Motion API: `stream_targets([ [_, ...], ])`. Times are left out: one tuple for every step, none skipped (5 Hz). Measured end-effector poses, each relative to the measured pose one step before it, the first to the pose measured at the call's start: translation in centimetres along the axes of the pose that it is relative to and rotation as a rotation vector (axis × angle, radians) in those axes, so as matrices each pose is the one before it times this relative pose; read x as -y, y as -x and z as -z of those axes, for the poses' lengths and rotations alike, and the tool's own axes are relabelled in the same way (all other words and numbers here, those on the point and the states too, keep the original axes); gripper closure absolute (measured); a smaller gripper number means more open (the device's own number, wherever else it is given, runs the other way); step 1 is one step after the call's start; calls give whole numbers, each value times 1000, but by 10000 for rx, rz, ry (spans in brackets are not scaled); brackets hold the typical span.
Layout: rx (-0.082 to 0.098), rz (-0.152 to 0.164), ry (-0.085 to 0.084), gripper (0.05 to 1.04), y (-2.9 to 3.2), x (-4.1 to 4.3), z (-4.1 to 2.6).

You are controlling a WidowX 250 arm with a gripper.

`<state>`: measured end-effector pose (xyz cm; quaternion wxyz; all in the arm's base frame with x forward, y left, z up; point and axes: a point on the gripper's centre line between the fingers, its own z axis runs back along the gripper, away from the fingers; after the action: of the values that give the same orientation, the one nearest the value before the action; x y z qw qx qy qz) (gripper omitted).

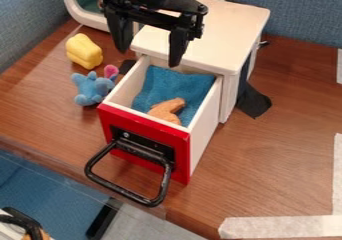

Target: Take the orange thing out of the drawer

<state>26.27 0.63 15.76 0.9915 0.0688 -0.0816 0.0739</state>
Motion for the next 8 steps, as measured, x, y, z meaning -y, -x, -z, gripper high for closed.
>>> stream_targets([
  [-215,26,-15,83,183,104,577],
  [-245,317,54,83,7,363,1239],
  [-234,253,235,83,5,399,1603],
  [-41,337,46,83,9,111,1244],
  [-31,309,21,83,37,153,1036],
  [59,288,42,83,-175,163,790],
  [143,186,-37,83,-75,-55,447],
  [98,354,-22,83,-148,73,582],
])
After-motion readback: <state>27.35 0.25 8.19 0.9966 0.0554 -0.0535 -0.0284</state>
